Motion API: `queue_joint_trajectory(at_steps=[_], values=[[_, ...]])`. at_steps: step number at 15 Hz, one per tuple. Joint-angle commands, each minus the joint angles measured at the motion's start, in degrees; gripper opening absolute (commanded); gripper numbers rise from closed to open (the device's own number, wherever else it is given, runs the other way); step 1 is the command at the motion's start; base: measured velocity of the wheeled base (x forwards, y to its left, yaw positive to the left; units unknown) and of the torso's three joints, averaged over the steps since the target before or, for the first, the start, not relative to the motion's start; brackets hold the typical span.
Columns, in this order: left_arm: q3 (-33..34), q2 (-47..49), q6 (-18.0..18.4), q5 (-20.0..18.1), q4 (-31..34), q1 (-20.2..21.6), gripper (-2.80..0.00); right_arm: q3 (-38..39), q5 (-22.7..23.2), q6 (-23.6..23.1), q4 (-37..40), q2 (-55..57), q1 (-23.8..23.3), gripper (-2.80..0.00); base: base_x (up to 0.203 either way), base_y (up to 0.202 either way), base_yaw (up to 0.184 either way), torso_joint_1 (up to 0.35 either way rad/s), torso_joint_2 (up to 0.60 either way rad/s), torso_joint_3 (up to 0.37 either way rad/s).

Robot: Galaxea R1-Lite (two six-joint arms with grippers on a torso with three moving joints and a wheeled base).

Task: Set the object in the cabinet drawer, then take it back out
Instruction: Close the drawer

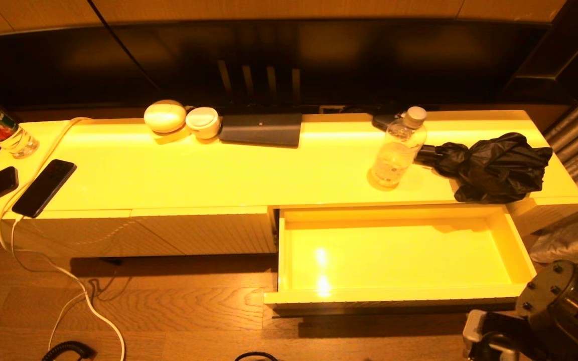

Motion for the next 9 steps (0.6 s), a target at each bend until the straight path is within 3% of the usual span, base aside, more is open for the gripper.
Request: queue_joint_trajectory(at_steps=[1,9], values=[[0.09,0.0,-0.02,0.0,-0.02,0.0,-2.8,2.51,0.11,0.03,-3.54,5.35,0.79,-2.8,0.0,0.0,0.0,0.0,0.0,0.0],[0.09,0.0,-0.02,0.0,-0.02,0.0,-2.8,13.91,-0.93,0.71,-23.88,12.27,0.32,-2.8,0.0,0.0,0.0,0.0,0.0,0.0]])
